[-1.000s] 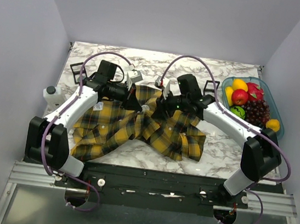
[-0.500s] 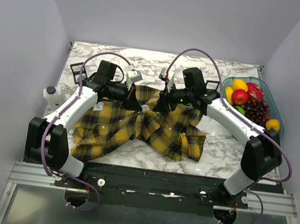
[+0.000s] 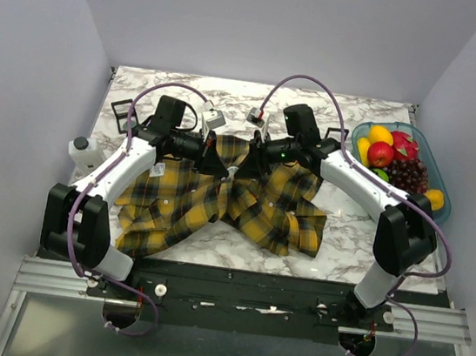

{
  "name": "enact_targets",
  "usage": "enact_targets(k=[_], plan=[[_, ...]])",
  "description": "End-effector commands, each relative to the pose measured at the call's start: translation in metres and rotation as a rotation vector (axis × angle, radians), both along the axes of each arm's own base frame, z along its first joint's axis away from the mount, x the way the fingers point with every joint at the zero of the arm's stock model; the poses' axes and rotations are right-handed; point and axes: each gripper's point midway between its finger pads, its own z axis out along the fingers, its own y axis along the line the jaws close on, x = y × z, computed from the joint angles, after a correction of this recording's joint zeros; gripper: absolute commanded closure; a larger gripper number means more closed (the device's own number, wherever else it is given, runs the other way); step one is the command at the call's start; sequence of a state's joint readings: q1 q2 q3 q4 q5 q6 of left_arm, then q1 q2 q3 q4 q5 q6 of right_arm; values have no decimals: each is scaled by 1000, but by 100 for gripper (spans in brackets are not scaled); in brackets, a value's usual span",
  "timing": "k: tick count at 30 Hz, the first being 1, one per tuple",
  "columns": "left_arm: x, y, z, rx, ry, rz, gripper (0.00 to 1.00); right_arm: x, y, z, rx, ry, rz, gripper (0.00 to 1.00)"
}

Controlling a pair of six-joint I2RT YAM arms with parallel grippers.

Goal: Remove the brooch from the garment

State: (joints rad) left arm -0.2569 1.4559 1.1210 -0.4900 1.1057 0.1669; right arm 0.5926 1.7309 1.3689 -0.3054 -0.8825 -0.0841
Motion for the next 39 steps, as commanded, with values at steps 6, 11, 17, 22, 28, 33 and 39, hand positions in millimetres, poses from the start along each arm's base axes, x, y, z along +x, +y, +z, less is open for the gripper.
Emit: enact_targets(k=[6,11,17,22,28,33,39], plan=[[-3,-7,11,-62,1,-51,100,2,9,8,44,59,32,64],[-2,-8,16,-79,0,-65,100,3,9,3,38,67,29,64],[-3,-12,27,-101,-35,-104,100,5,9,-12,10,117,3,65],[-12,-16,27,-71,-95,-153,100,2,12,-20,8,211,-2,64],[-11,-14,22,-33,-104,-146,100,1,15,-12,44,243,51,62],[-11,-9,0,17,-73,-109,100,3,4,25,53,-40,125,48],[3,-5,-8,72,-77,-34,100,-4,-23,34,-21,-224,169,39]])
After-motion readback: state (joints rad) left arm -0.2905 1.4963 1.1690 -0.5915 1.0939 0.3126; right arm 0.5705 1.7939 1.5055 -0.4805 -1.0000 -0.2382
